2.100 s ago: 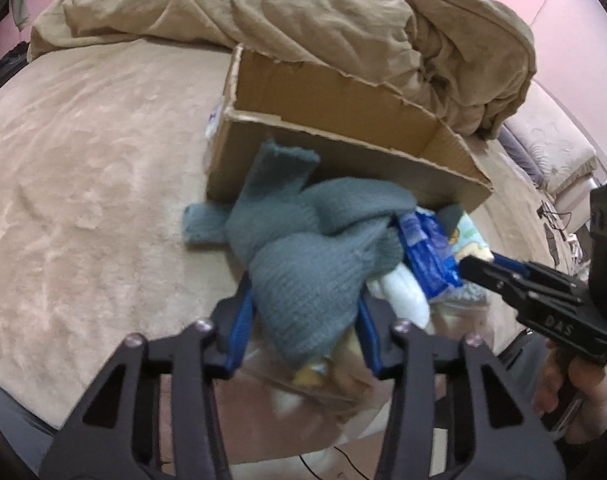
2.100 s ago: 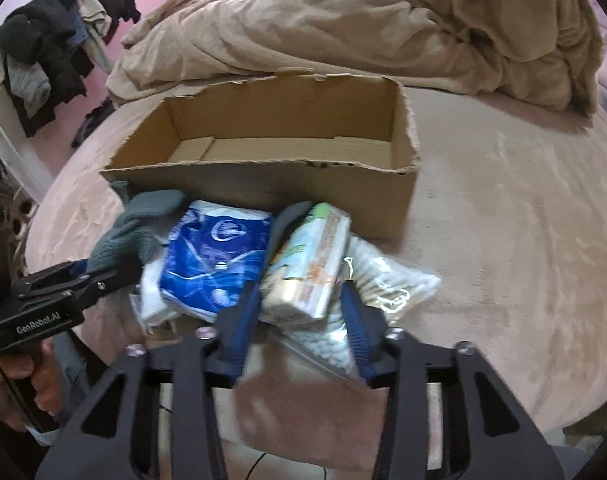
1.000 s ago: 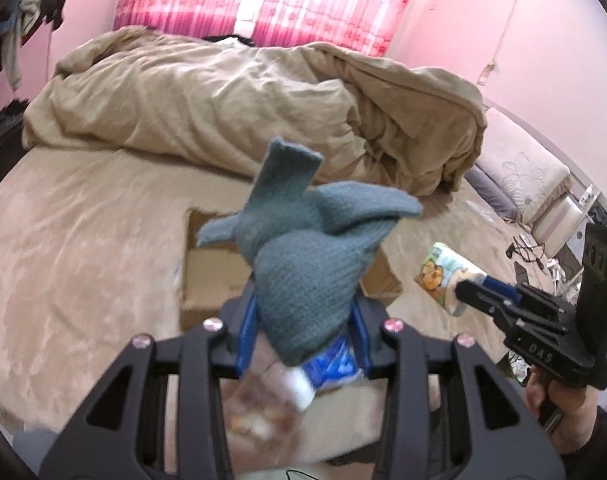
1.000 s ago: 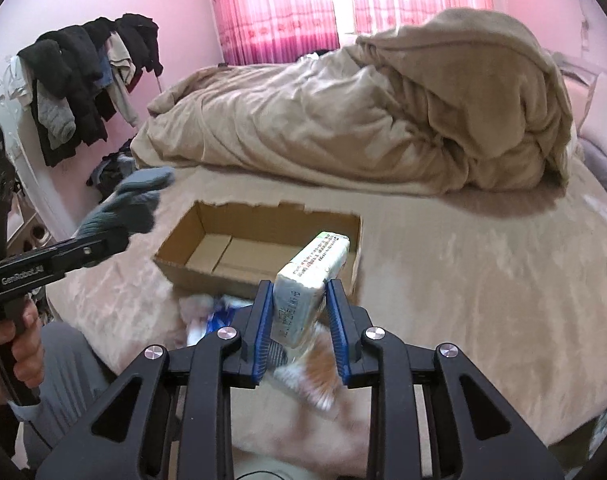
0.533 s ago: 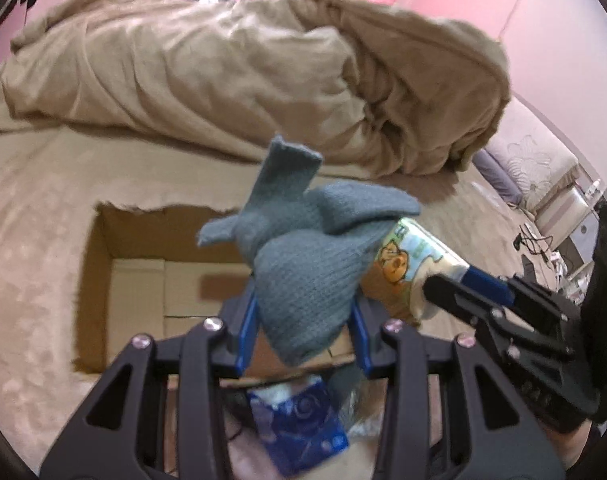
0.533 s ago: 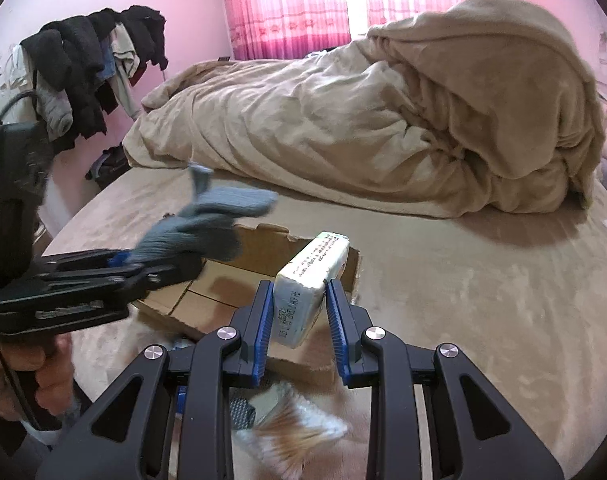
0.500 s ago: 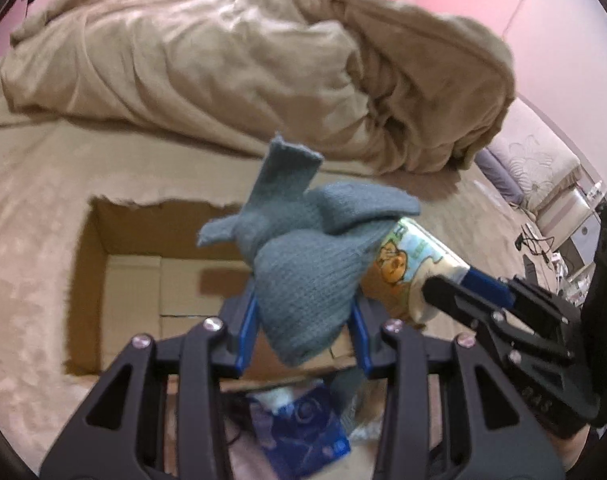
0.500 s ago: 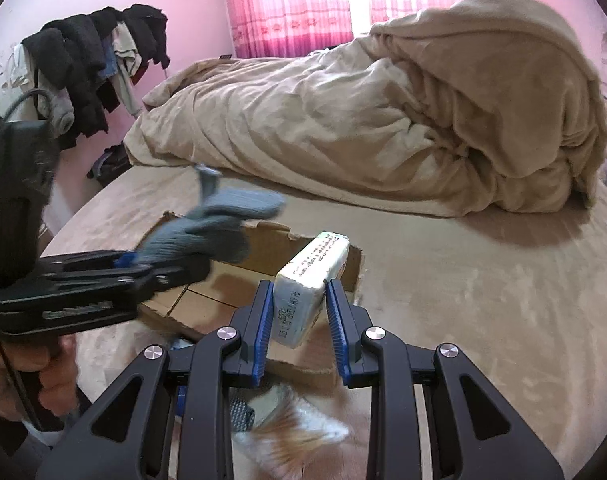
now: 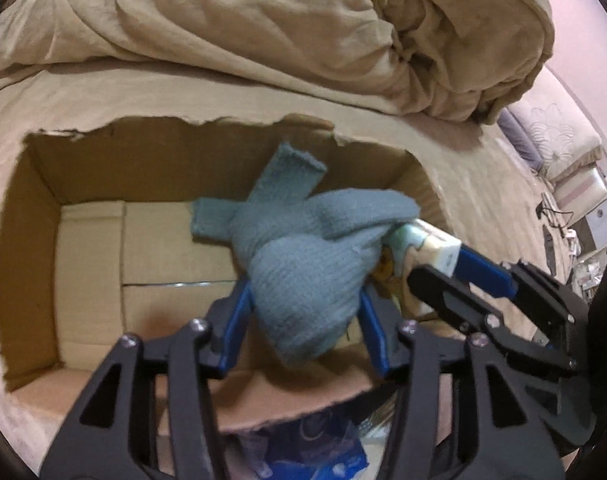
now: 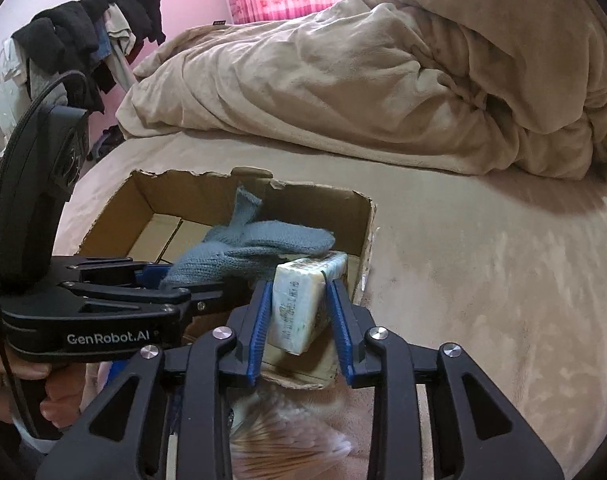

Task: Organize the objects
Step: 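Grasp the grey knit gloves with the left gripper while the right grasps the white tissue pack, both into box, then move both tools back toward the remaining items beside the box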

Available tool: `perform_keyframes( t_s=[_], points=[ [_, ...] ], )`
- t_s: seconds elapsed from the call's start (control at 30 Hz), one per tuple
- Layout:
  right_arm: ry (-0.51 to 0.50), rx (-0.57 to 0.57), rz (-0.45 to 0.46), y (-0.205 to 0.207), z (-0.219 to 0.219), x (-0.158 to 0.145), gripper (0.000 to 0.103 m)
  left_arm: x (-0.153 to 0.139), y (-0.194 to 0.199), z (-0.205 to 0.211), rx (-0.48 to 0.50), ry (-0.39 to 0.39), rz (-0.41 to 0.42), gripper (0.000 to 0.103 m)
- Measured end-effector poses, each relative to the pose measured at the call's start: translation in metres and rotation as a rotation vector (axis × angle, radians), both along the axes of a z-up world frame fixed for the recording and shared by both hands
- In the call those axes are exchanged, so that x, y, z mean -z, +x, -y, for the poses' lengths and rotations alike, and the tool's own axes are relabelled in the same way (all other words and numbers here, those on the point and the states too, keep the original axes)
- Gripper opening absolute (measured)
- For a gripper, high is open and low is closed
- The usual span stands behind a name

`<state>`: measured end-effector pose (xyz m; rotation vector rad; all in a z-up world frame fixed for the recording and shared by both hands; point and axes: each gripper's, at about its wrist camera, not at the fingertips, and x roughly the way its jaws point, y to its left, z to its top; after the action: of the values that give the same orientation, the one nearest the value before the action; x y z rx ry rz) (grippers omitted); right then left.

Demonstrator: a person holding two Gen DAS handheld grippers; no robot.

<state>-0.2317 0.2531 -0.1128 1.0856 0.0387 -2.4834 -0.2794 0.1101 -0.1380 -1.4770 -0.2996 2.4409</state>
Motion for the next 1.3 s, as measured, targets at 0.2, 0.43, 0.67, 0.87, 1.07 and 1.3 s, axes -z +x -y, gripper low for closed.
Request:
perform_keyframes(
  t_s=[0.2,0.43,0.67,0.87,1.07,1.3],
  points=[
    [0.011,0.033,-0.037,0.013,-0.004,-0.016,0.065,-0.025,0.02,0.021,-0.046,-0.001,-0.063,0.081],
    [0.002,0.069,-0.062,0.047,-0.011,-0.046,0.065,-0.076,0.071,0.051,-0.088,-0.026,-0.189,0.081],
    [-0.041,0.094,-0.106,0.106,-0.016,-0.088,0.066,-0.127,0.134,0.074,-0.103,-0.038,-0.315,0.082],
    [-0.048,0.102,-0.137,0.148,-0.02,-0.11,0.067,-0.141,0.183,0.087,-0.115,-0.037,-0.345,0.083],
    [-0.031,0.114,-0.133,0.169,-0.022,-0.104,0.072,-0.113,0.212,0.094,-0.142,-0.049,-0.312,0.092],
    [-0.03,0.121,-0.071,0.176,-0.029,-0.076,0.072,-0.069,0.222,0.094,-0.158,-0.074,-0.22,0.092]
  ],
)
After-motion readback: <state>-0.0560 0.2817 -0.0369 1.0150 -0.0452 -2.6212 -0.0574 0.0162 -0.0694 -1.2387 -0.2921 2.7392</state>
